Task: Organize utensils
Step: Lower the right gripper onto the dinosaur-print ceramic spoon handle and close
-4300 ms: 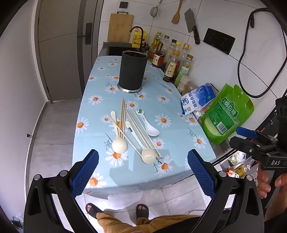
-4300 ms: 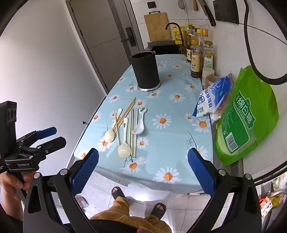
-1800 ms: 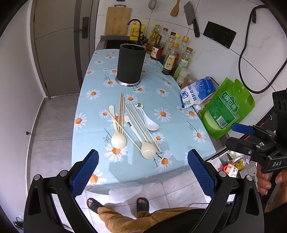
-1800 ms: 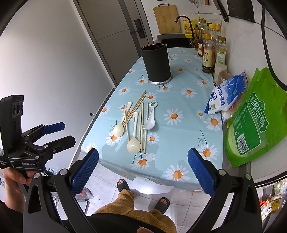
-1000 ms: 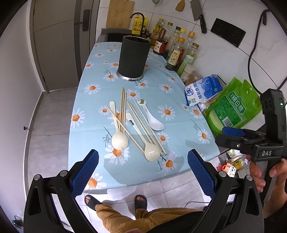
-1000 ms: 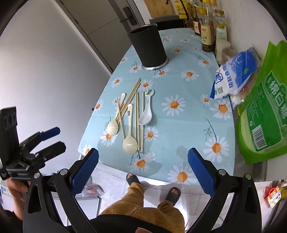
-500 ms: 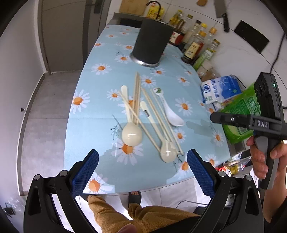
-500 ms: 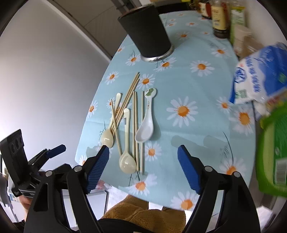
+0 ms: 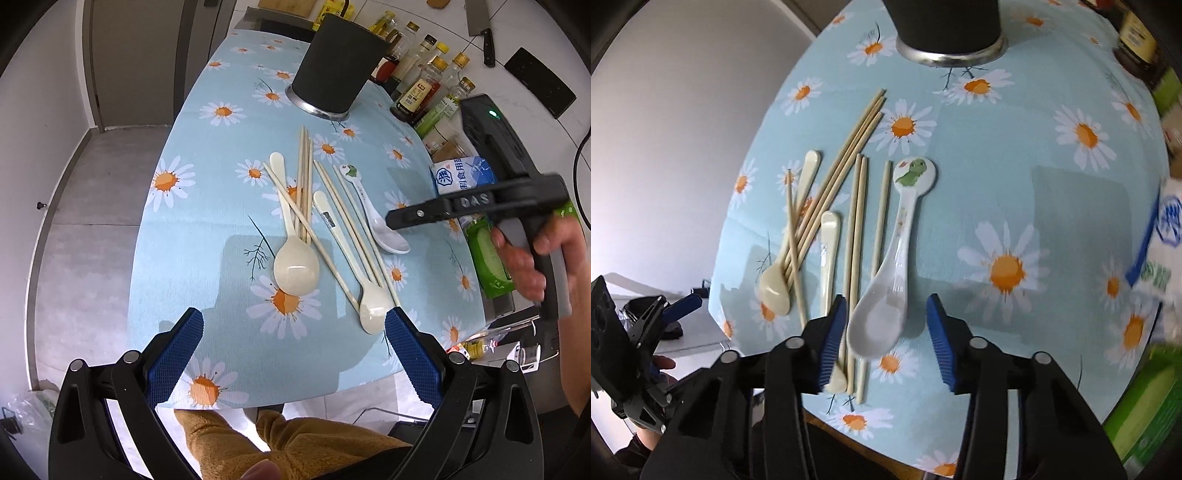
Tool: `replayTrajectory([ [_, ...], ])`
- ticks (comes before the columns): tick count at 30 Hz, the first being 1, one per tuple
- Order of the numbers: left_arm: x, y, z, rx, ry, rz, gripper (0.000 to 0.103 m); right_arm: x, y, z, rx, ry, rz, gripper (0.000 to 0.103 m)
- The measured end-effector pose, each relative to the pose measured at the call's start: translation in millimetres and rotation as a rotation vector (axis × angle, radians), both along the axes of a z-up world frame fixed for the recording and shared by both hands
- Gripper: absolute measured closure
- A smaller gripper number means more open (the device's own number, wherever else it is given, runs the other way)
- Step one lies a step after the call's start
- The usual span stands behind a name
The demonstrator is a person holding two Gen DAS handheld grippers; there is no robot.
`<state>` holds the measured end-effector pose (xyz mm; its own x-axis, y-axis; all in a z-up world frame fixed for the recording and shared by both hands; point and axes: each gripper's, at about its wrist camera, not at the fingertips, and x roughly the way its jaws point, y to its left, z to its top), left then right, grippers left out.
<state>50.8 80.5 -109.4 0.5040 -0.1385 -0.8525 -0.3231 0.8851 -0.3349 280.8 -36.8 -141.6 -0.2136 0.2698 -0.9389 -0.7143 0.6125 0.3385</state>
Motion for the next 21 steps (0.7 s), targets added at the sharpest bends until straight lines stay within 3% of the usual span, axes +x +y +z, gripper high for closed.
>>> replayTrajectory([
  [3,2.5,3.0,-1.1,-0.007,-0.001,-0.005,0.008,5.0,7.9,-5.0,-0.048,0.004,0.019,0.061],
  [8,9.7,9.6,-1.7,-0.019,-0.012,-0.008,0.008,4.8,15.7,-20.6,-0.127,0.036,0.046,0.072],
  [15,28.2,21.3,-9.6,-0.071,-0.009,-0.014,0.013,6.2,22.2,-27.3,-0.175,0.026,0.049,0.094],
  [21,44.8,28.1,-16.8,-0.118,0.006,-0.028,0.015,6.4,25.3,-31.4,-0.172,0.029,0.041,0.098],
])
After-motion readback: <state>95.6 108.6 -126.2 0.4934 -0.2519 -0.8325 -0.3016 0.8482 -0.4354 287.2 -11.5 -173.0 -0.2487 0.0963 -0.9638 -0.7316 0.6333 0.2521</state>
